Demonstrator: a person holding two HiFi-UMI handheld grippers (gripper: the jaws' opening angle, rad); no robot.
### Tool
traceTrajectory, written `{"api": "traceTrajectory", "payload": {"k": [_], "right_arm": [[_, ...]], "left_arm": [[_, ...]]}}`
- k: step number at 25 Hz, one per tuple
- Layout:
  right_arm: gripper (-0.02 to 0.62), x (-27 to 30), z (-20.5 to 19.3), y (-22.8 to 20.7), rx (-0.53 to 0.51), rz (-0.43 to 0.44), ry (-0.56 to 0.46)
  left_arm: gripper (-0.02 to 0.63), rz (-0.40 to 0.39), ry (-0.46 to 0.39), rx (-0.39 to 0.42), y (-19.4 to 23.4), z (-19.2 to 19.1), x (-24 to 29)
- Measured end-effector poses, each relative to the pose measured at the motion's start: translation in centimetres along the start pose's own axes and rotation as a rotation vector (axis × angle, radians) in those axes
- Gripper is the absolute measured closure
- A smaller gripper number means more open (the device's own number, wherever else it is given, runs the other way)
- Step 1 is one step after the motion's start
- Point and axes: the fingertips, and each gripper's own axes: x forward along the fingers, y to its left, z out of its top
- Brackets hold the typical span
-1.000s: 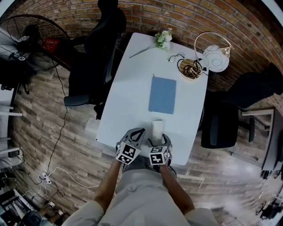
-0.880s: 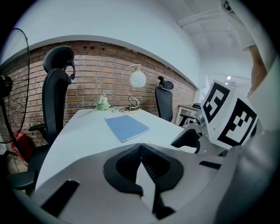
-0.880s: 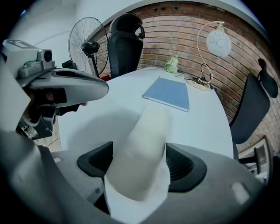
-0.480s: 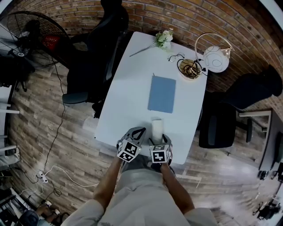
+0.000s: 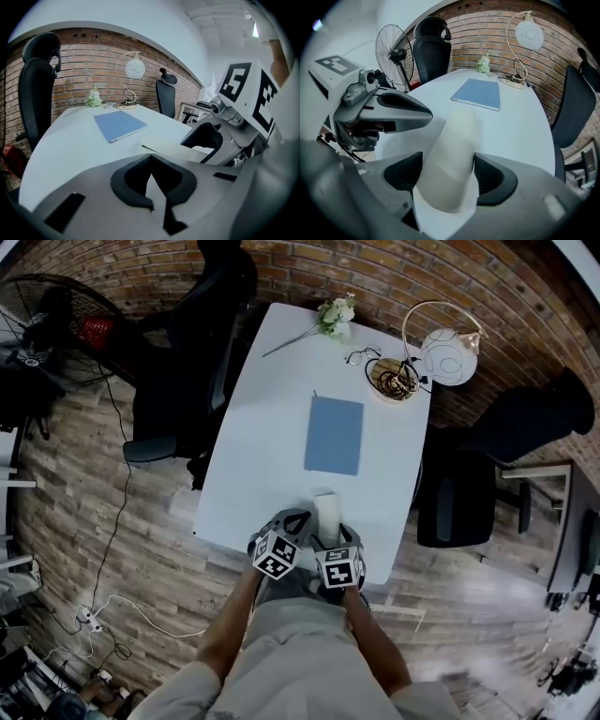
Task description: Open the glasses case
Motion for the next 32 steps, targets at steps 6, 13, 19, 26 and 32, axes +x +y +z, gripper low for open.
{"api": "traceTrajectory", "payload": {"k": [6,13,19,26,32], "right_arm": [[0.249,-0.5,-0.2,0.2,0.011,0.025,0.008],[0.249,-0.4,-0.4,0.3,0.012,0.063,-0.004],[0.249,-0.8,-0.2,0.2,0.022,0.08,-0.008],[0.249,-0.7,-0.4,0.0,0.019,0.102,-0.021],[0.249,-1.6,-0.1,-0.3,0.024,0.101,-0.031]], "left_arm": [[0.603,-0.025,0.05,0.022,-0.4,-0.5,1.1],[0.603,-0.046,0.087,0.046,-0.8,-0.4,2.1],[0.603,-0.046,0.119,0.051,-1.3,-0.8,2.7],[0.603,-0.04,0.127,0.033,-1.3,-0.9,2.9],[0.603,-0.028,0.125,0.027,-1.2,-0.8,2.9]]}}
